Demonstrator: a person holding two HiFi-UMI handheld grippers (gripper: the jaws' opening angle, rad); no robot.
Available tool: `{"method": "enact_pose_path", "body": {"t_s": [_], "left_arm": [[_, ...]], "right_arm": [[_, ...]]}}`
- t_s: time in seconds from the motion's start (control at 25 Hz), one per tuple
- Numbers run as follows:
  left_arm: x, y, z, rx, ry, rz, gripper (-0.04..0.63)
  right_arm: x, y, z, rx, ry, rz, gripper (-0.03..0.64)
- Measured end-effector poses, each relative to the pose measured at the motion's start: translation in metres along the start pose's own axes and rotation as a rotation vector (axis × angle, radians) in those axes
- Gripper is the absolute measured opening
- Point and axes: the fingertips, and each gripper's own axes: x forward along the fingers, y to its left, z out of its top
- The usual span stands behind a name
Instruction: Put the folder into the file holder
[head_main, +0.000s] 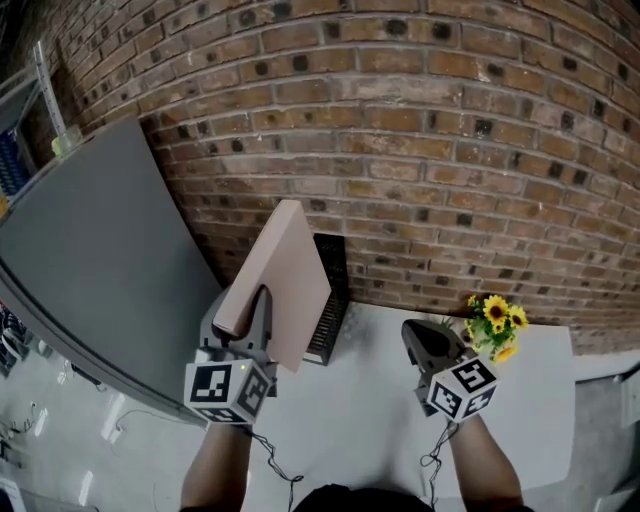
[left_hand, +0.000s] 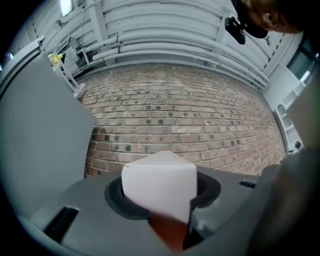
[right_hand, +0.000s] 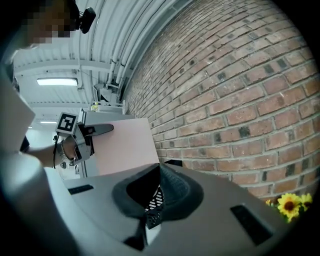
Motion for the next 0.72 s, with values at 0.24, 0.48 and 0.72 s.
{"method": "enact_pose_path", "body": {"t_s": [0.24, 0.48, 0.72], "left_arm": [[0.041, 0.021, -0.017, -0.044, 0.000, -0.033, 0.170], [0.073, 0.028, -0.041, -0.068, 0.013, -0.045, 0.170], [0.095, 0.032, -0.063, -0.100, 0.027, -0.046, 0.170]], "right_arm": [[0.014, -0.008, -0.005, -0.008, 0.023, -0.071, 0.003], [0.021, -0.017, -0.008, -0.008, 0.032, -0.129, 0.003], [0.027, -0.020, -0.015, 0.003, 0.043, -0.161, 0.003]]}}
